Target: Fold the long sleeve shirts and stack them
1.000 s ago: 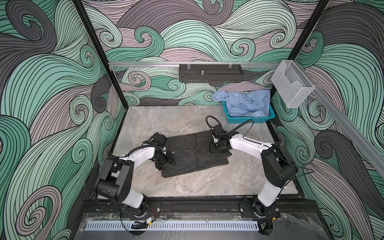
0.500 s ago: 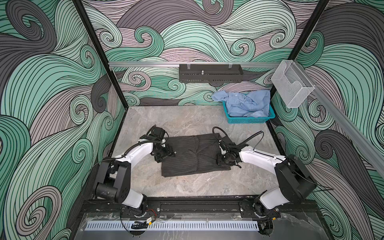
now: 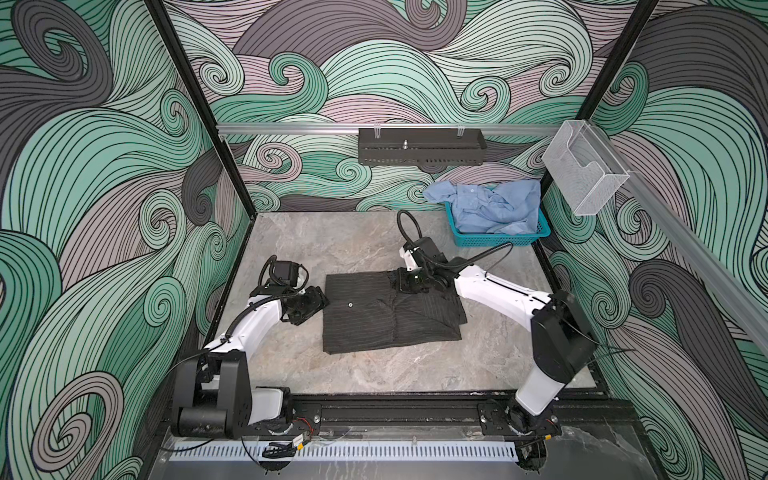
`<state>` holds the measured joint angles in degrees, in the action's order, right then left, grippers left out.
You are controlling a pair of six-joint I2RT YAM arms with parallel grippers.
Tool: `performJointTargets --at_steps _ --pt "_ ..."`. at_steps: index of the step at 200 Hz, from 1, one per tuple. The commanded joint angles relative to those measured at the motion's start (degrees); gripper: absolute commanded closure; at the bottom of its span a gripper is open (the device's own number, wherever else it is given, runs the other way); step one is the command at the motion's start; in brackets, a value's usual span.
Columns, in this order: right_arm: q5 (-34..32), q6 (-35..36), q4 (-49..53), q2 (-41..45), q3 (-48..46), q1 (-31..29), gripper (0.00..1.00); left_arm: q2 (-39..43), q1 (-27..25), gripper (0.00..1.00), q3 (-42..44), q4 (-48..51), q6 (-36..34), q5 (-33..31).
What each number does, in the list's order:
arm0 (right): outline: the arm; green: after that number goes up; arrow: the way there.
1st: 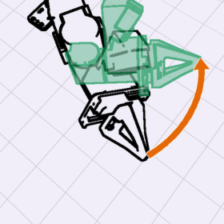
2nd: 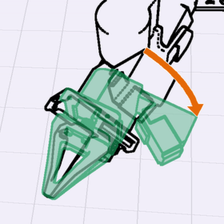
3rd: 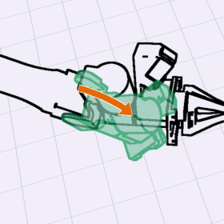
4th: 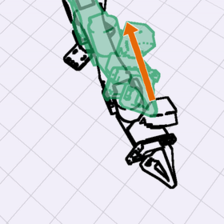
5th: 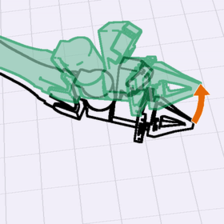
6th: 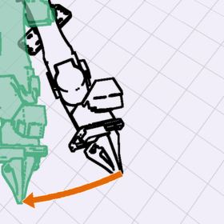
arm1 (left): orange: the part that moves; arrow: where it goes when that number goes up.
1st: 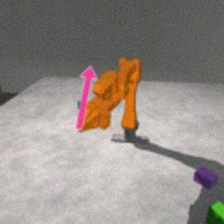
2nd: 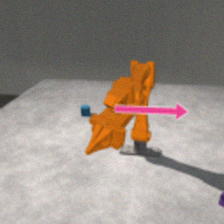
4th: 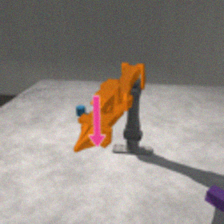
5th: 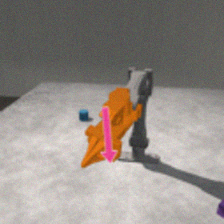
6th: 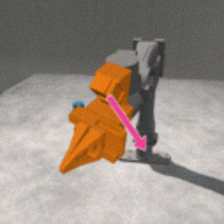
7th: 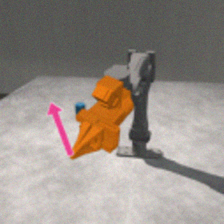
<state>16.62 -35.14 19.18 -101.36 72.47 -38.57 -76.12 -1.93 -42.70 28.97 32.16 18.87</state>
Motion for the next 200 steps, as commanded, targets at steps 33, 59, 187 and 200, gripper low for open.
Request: performJointTargets --at_steps 33,59,187,200 --pt "7.7 -3.4 -7.1 -8.4 -2.7 0.1 0.93 -3.3 0.7 0.31 1.6 -7.7 2.3 -0.1" --pt "4.5 -2.4 -5.7 -10.7 -5.5 0.5 0.93 -4.8 0.9 0.31 2.7 -9.8 2.8 0.0" --pt "1.0 0.0 -0.5 -14.9 -8.0 2.2 0.94 -15.5 -0.5 0.52 11.8 -24.6 5.7 9.2" --pt "1.1 0.1 -0.5 -15.1 -8.1 2.2 0.94 -16.2 -0.6 0.55 13.3 -27.5 6.8 11.1"
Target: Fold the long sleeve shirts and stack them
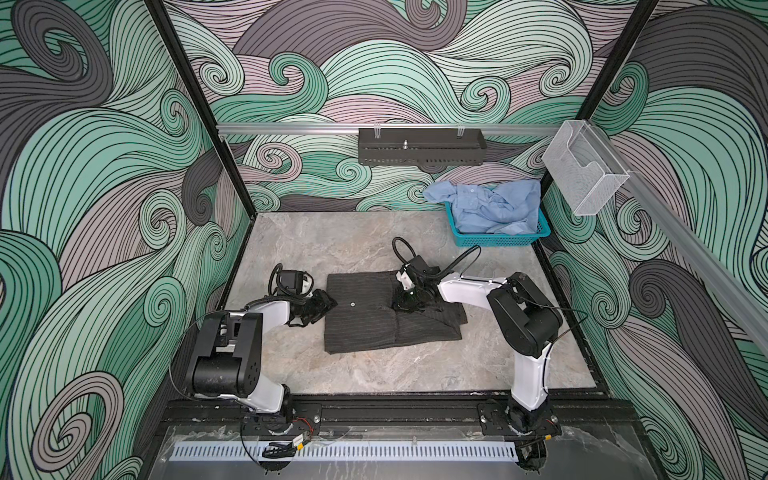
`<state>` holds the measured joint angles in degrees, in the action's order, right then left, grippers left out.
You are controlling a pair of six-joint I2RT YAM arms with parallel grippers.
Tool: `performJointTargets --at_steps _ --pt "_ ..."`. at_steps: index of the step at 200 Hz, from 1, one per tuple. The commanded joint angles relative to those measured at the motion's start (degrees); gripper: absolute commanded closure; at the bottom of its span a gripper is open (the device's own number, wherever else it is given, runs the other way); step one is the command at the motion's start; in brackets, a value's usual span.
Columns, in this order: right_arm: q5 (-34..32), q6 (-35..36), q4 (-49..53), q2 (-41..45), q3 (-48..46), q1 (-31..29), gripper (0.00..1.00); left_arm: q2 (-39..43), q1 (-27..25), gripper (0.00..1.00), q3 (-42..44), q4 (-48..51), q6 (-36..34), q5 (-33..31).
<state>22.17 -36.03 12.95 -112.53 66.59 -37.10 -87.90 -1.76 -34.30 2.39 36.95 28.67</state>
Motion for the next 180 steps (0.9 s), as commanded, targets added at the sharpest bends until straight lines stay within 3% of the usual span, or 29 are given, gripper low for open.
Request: performJointTargets --at_steps 1,56,76,99,136,180 --pt "-4.4 1.0 5.8 -3.9 -2.2 0.7 0.94 -4.4 -0.8 0.55 5.0 -1.1 2.1 1.5" --pt "-3.4 0.7 5.6 -4.1 -2.1 0.7 0.94 -3.6 -2.5 0.67 4.4 0.5 1.9 2.7" --pt "-2.9 0.3 5.6 -4.1 -1.9 0.4 0.94 -0.3 -3.0 0.78 3.0 4.1 0.9 2.2" --pt "-2.6 -1.0 5.1 -4.1 -1.7 -0.4 0.94 5.9 -3.9 1.0 -0.7 12.5 -1.5 -0.3" --pt "-3.1 -6.4 2.3 -3.9 -2.0 -2.6 0.95 13.3 -6.7 1.0 -8.2 25.5 -5.7 -1.7" --pt "-4.1 -10.3 0.3 -5.1 -1.5 -5.6 0.96 13.6 -15.3 1.0 -13.8 26.8 0.0 -3.6"
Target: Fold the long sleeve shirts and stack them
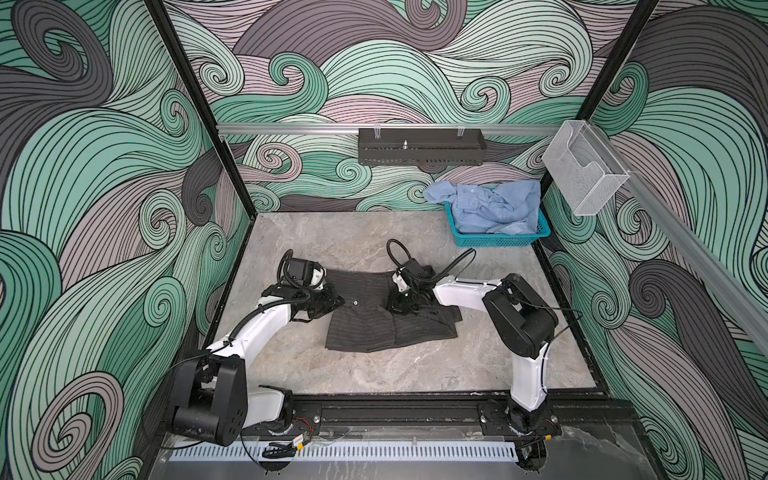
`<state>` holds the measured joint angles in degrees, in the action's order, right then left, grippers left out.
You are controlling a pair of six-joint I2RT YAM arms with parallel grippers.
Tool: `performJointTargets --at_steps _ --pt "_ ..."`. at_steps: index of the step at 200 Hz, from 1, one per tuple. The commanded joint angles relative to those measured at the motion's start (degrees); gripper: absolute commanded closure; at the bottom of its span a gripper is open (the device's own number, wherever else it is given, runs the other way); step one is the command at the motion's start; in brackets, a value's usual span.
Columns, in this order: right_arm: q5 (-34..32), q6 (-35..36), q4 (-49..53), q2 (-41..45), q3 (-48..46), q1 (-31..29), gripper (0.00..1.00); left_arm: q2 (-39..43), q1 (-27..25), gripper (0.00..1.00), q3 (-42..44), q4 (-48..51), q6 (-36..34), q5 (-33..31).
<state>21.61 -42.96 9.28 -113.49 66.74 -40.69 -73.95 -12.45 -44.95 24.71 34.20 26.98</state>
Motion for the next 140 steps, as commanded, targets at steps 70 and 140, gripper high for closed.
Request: performJointTargets --at_steps 70,140 --pt "-1.2 -6.1 -0.8 -4.8 -3.4 -3.1 0.97 -13.1 -16.4 1.0 -4.7 -17.4 19.7 -2.9" --pt "-1.1 -6.5 -6.8 5.1 -9.6 -1.1 0.86 -22.8 -14.5 1.0 -1.8 -25.2 20.4 -3.4"
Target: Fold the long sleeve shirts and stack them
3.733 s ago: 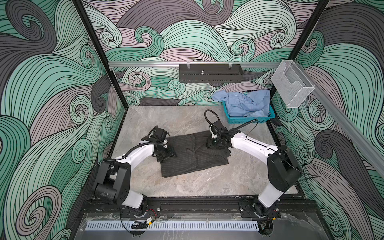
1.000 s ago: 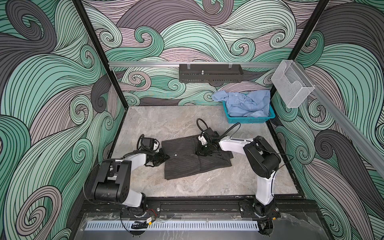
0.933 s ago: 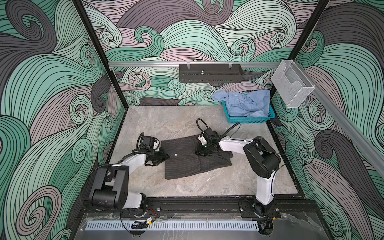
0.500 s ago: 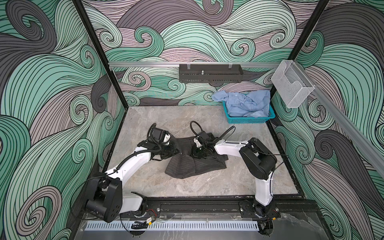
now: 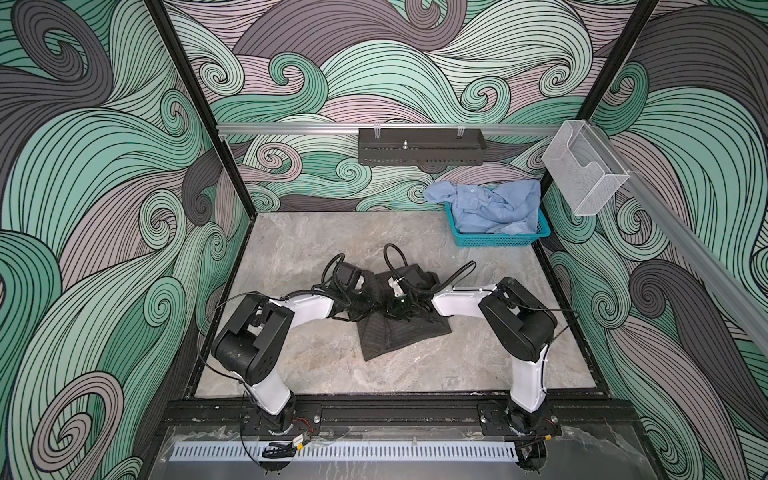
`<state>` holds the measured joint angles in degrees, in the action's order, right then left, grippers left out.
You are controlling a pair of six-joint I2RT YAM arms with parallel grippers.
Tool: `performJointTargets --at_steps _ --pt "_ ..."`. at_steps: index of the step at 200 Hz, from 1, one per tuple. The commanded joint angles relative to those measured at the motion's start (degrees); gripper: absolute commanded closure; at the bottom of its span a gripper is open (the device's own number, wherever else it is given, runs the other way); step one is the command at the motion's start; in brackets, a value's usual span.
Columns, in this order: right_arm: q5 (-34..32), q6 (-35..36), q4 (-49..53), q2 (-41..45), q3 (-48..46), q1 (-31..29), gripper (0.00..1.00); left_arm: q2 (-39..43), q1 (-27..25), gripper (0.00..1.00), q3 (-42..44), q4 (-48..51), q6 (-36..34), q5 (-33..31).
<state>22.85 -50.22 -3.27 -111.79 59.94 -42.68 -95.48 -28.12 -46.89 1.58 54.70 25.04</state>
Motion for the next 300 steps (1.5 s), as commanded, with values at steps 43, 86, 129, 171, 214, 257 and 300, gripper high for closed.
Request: performJointTargets --at_steps 43,86,129,171,214,257,300 --pt "-6.6 9.5 18.9 13.3 -0.4 6.0 0.53 -6.6 2.8 1.0 0.1 -1.1 -3.5 0.4" --pt "-7.3 19.5 28.6 17.1 0.6 19.2 0.57 -9.9 3.3 1.0 -0.7 2.9 -8.0 1.4" --pt "-6.5 25.2 32.4 14.2 0.8 25.8 0.5 -6.3 10.3 1.0 -0.6 14.3 -18.4 3.6" --pt "-0.3 25.9 28.1 9.4 -0.4 26.4 0.58 -4.3 12.3 1.0 -4.7 21.3 -23.3 6.4" --pt "7.0 26.6 24.2 6.4 -0.6 26.2 0.66 -2.4 11.1 1.0 -7.9 25.7 -24.5 5.3" --pt "9.4 27.0 22.4 3.8 1.0 25.7 0.63 -2.5 9.7 1.0 -10.7 27.9 -25.2 4.5" --pt "7.5 26.8 22.8 2.2 -0.2 23.0 0.73 -4.5 8.7 1.0 -13.2 28.7 -25.8 4.7"
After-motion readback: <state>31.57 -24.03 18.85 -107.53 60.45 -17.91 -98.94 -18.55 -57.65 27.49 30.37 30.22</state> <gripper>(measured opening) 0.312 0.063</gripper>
